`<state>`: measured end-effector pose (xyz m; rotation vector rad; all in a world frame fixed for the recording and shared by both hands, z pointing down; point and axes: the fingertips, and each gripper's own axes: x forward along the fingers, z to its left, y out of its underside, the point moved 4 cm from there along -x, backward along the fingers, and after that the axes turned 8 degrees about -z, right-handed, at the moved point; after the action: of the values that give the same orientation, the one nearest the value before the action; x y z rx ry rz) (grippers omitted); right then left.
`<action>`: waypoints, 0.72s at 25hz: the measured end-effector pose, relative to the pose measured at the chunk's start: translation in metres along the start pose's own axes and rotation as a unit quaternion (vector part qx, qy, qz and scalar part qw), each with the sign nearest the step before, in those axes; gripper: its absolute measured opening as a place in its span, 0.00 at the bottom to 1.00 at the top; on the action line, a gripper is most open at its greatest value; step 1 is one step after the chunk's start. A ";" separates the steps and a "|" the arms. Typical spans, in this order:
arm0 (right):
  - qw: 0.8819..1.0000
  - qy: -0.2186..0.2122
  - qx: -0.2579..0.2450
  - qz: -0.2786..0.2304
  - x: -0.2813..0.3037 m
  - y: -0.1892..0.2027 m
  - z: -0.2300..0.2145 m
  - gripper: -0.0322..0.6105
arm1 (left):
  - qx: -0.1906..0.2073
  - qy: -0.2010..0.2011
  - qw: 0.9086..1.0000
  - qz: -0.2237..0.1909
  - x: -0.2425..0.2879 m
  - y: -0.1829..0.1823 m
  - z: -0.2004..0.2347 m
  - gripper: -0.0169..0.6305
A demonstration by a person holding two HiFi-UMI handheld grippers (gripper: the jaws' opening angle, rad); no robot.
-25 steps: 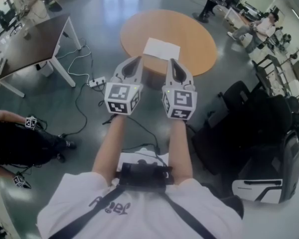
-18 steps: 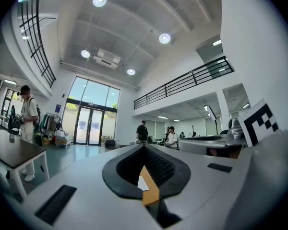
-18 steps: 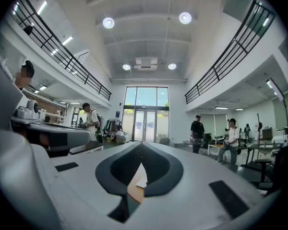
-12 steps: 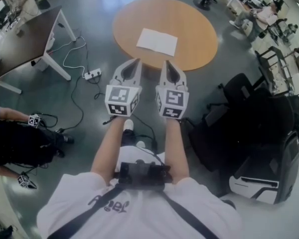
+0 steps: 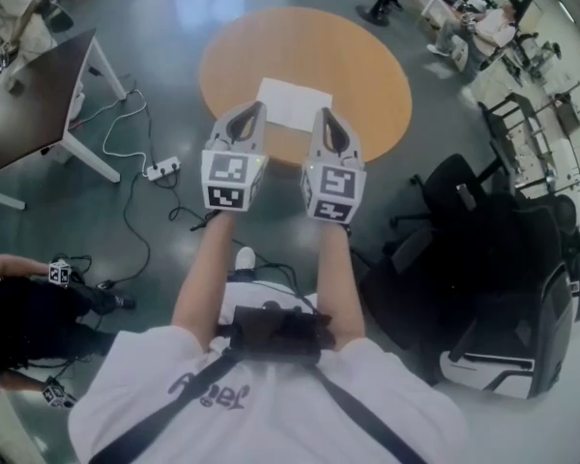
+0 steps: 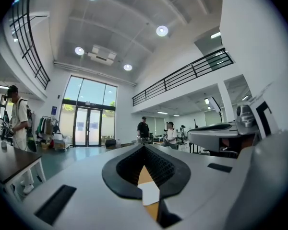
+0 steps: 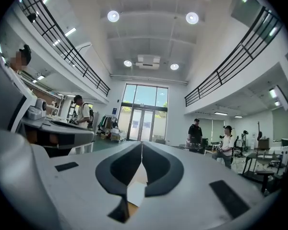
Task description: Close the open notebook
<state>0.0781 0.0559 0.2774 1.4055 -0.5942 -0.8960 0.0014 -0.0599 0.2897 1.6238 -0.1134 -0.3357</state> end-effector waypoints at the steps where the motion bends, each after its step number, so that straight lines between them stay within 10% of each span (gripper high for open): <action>1: 1.000 0.003 -0.002 0.000 0.009 0.001 -0.001 0.07 | -0.001 0.001 1.000 -0.005 0.009 -0.001 0.006 0.05; 18: 0.998 -0.049 0.012 0.038 0.136 0.073 -0.005 0.08 | -0.005 0.006 1.000 0.006 0.102 0.051 0.074 0.05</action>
<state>0.1707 -0.0566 0.3278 1.3567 -0.7313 -0.9032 0.0837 -0.1626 0.3215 1.6142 -0.1116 -0.3178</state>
